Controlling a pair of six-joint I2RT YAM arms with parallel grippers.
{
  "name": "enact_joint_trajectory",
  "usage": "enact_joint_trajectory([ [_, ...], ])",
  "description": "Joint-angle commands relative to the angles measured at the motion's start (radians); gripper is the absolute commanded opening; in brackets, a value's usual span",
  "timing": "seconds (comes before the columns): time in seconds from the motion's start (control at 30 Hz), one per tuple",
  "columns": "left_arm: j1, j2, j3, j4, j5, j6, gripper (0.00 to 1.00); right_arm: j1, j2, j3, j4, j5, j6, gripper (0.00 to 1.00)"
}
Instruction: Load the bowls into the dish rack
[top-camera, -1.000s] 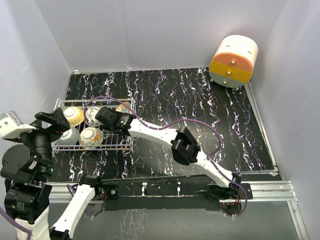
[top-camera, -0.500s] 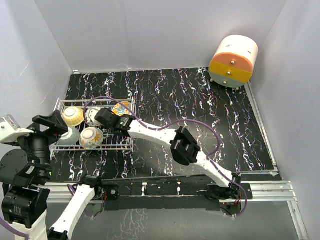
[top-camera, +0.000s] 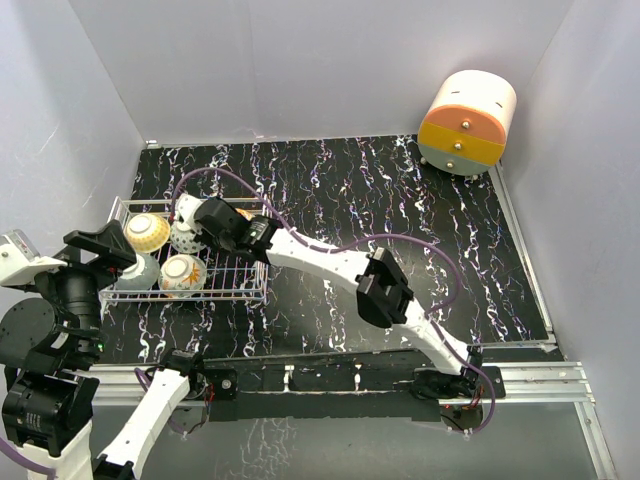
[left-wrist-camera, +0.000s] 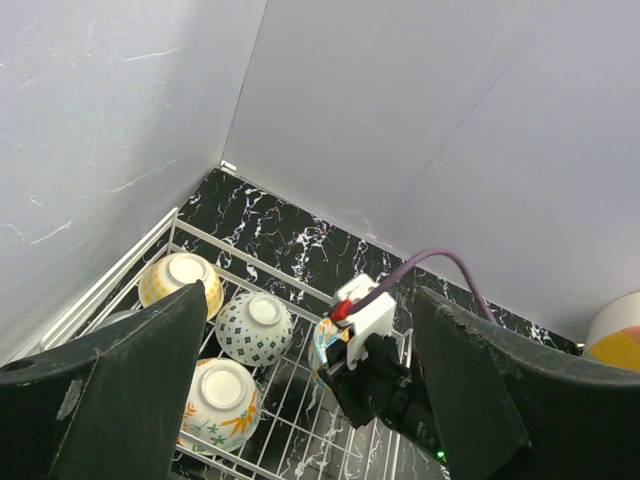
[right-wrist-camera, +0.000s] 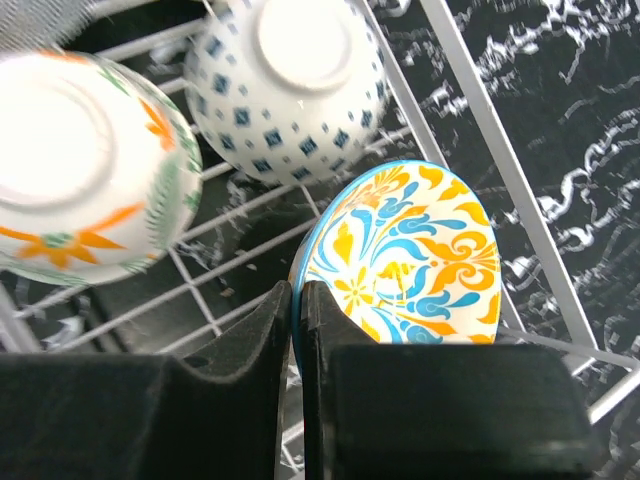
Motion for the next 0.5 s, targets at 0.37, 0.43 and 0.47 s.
enact_joint_trajectory([
  [0.37, -0.011, 0.025, 0.043, -0.019, -0.04, 0.009, 0.82, -0.215, -0.428, -0.614, 0.834, -0.652, 0.854, 0.08],
  [0.43, -0.011, 0.031, 0.05, -0.019, -0.042, 0.013, 0.82, -0.25, -0.416, -0.67, 0.949, -0.745, 0.983, 0.08],
  [0.47, -0.011, 0.034, 0.055, -0.019, -0.042, 0.014, 0.82, -0.259, -0.403, -0.681, 0.991, -0.782, 1.034, 0.08],
])
